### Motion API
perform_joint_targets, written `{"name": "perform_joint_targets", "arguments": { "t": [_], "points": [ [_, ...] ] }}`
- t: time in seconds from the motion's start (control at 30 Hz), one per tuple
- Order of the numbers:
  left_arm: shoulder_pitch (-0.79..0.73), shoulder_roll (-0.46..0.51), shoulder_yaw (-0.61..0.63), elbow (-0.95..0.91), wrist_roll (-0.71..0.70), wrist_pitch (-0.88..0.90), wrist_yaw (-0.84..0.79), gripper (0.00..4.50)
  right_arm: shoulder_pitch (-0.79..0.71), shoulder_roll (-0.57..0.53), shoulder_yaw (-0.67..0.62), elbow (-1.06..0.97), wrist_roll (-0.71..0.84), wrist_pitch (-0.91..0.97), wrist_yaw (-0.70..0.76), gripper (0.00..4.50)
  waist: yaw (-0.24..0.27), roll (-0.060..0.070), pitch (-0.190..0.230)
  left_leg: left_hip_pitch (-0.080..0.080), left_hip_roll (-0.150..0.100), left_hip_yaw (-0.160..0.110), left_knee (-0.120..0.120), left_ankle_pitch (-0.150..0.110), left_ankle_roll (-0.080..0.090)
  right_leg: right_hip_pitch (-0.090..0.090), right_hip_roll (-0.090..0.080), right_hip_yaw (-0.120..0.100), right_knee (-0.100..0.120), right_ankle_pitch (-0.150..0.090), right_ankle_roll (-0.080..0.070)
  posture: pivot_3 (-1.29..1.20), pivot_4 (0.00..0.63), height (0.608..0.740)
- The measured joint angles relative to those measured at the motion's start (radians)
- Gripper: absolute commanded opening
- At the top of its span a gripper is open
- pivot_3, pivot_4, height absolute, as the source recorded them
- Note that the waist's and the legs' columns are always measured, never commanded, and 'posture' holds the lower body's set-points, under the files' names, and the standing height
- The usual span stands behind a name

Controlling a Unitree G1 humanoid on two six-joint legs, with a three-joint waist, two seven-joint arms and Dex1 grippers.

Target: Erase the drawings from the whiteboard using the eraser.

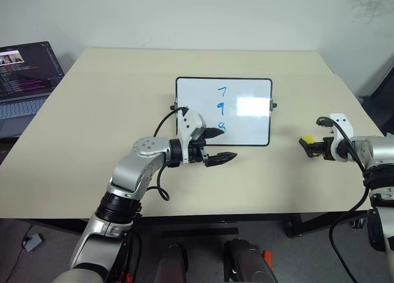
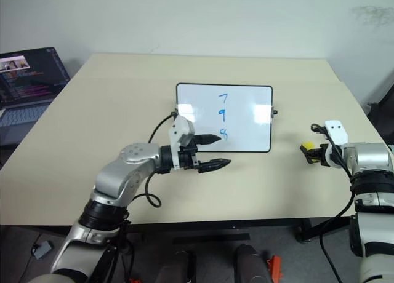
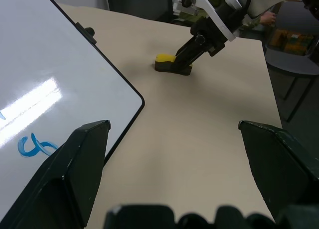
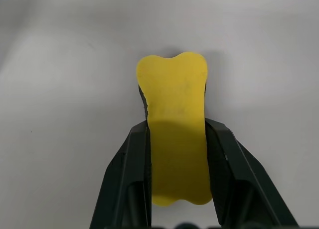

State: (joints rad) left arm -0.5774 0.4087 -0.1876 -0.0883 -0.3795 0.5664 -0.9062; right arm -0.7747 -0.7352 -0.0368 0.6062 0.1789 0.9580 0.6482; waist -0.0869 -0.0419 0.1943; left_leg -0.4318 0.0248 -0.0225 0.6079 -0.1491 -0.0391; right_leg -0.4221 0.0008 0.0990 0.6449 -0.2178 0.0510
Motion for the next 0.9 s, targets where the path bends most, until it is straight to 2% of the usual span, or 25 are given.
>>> {"name": "perform_joint_targets", "arguments": {
  "t": [0.23,0.43,0.53,0.73,0.9],
  "points": [
    [0.000,0.012,0.008,0.000,-0.001,0.000,0.002,4.50,-0.004,-0.002,-0.051,-0.060,0.031,0.025,0.001,1.11,-0.001,0.000,0.000,0.000,0.000,0.000,0.000,0.000,0.000,0.000,0.000,0.000,0.000,0.000,0.000,0.00,0.150,0.740],
    [-0.007,0.078,0.091,0.007,-0.003,-0.005,0.020,4.50,-0.073,0.012,-0.143,-0.290,0.123,0.138,-0.019,1.11,-0.003,0.002,0.001,0.000,0.001,-0.001,0.000,0.000,0.000,-0.001,0.001,0.000,0.000,0.000,0.000,0.00,0.150,0.740],
    [-0.018,0.100,0.121,0.029,0.003,-0.011,0.035,4.50,-0.114,0.066,-0.154,-0.380,0.161,0.173,-0.041,1.11,-0.002,0.002,0.001,0.000,0.001,0.000,0.000,0.000,0.000,-0.001,0.001,0.000,-0.001,0.000,0.000,0.00,0.150,0.740],
    [-0.043,0.118,0.183,0.059,0.021,-0.045,0.091,4.50,-0.196,0.187,-0.110,-0.460,0.195,0.155,-0.079,1.11,0.000,0.002,0.001,-0.001,0.001,0.000,-0.002,0.000,0.000,-0.002,0.000,-0.001,0.000,0.000,0.000,0.00,0.150,0.740],
    [-0.050,0.117,0.210,0.103,0.078,-0.087,0.186,4.50,-0.234,0.211,0.059,-0.473,0.105,0.007,-0.085,1.10,0.003,0.002,0.001,-0.001,0.001,0.000,-0.003,-0.001,-0.001,-0.002,0.000,-0.001,0.000,0.000,0.000,0.00,0.150,0.740]
  ]
}}
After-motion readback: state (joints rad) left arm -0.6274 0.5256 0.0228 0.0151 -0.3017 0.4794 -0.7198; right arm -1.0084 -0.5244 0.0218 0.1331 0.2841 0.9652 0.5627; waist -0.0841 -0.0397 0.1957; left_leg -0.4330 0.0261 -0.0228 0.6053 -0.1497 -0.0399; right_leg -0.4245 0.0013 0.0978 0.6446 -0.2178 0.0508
